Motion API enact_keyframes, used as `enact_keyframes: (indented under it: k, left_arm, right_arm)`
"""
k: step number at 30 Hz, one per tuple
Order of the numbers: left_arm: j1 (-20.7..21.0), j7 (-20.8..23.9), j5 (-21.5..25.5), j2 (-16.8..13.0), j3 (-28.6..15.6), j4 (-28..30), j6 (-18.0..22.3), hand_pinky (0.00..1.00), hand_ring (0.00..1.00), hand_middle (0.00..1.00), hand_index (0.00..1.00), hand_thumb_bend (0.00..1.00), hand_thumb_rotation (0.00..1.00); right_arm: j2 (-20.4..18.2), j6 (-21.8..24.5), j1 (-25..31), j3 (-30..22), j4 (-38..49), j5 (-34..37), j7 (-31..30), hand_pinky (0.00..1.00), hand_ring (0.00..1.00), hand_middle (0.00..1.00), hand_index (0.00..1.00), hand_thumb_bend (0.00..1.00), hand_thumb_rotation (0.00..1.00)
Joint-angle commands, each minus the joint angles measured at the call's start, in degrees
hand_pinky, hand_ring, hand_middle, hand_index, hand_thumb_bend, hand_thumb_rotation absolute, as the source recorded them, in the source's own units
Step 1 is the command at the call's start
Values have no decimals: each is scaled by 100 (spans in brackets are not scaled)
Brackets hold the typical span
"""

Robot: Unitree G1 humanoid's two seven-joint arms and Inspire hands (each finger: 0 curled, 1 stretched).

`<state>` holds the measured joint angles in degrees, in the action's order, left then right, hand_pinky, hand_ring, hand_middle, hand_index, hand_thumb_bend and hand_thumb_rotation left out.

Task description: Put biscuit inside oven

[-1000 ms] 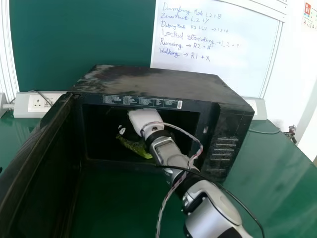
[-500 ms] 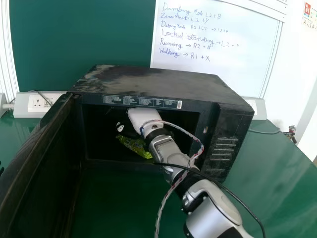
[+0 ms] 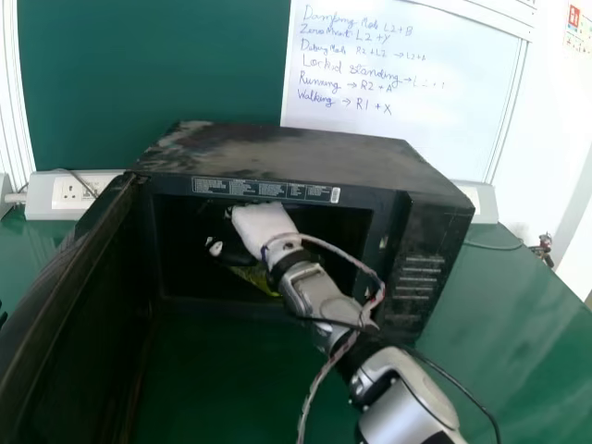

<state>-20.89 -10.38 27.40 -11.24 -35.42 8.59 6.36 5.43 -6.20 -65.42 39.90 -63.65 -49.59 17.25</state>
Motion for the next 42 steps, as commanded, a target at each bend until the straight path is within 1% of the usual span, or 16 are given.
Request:
enact_keyframes:
  k: [1,6,9,11,14,17,20,24,26,29,33,36,38,40,42]
  left_arm:
    - [14,-36,13,-17,11,45,11,84,89,90,95,91,78]
    - [5,-67,100,-14,-2,79,-28,85,90,91,96,90,78]
    - [28,-37,83,-26,-8,55,-38,85,90,91,96,91,78]
    - [38,-40,66,-41,-4,37,-29,85,90,90,96,91,79]
    - [56,-40,79,-54,-12,12,-40,85,90,90,95,90,78]
    - [70,-32,75,-73,-21,-16,-52,85,90,90,95,92,78]
    - [108,-57,53,-92,-32,-99,13,84,90,90,95,91,78]
    - [143,-41,59,-99,-41,-137,1,84,89,90,94,92,77]
    - [165,-41,41,-109,-47,-181,23,84,89,90,94,93,77]
    - [192,-55,48,-119,-58,-230,37,84,89,90,94,94,76]
    - [202,-85,84,-109,-58,-232,53,84,89,89,94,93,76]
    - [182,-92,120,-84,-47,-170,31,83,88,89,93,95,76]
    - [155,-90,109,-79,-29,-108,9,83,88,89,93,96,76]
    - [131,-136,129,-78,-21,-79,18,83,88,89,93,95,76]
    - [114,-158,138,-65,-19,-50,31,83,88,90,93,95,76]
  right_arm:
    - [156,-61,216,-4,274,-14,59,55,64,68,67,69,15]
    - [442,-57,612,64,1072,-184,-146,53,60,65,67,70,17]
    - [668,12,861,24,1750,-230,-539,52,60,66,68,70,22]
    - [907,11,1084,-29,2334,-243,-857,53,61,68,72,70,26]
    - [1277,16,1477,-148,3197,-268,-1238,54,62,69,75,73,28]
    - [1554,-70,1806,-310,3802,-207,-1474,54,62,70,76,74,29]
    - [1834,-182,2130,-522,4409,-125,-1738,57,69,75,80,73,30]
    - [2120,-279,2571,-837,5119,-71,-1916,59,71,77,82,73,34]
    - [2207,-329,2777,-1012,5379,-8,-1943,60,71,77,82,73,36]
    - [2307,-390,3063,-1279,5732,103,-1964,59,69,74,80,76,31]
    - [2398,-499,3441,-1667,6149,181,-1772,56,68,72,77,81,27]
    - [2402,-426,3710,-1973,6428,375,-1885,57,69,73,77,80,25]
    - [2396,-380,3858,-2162,6581,504,-1952,56,67,73,78,79,24]
    - [2403,-281,4002,-2330,6777,592,-2062,56,66,73,78,78,23]
    - [2397,-172,4148,-2488,6964,696,-2184,58,68,75,79,77,22]
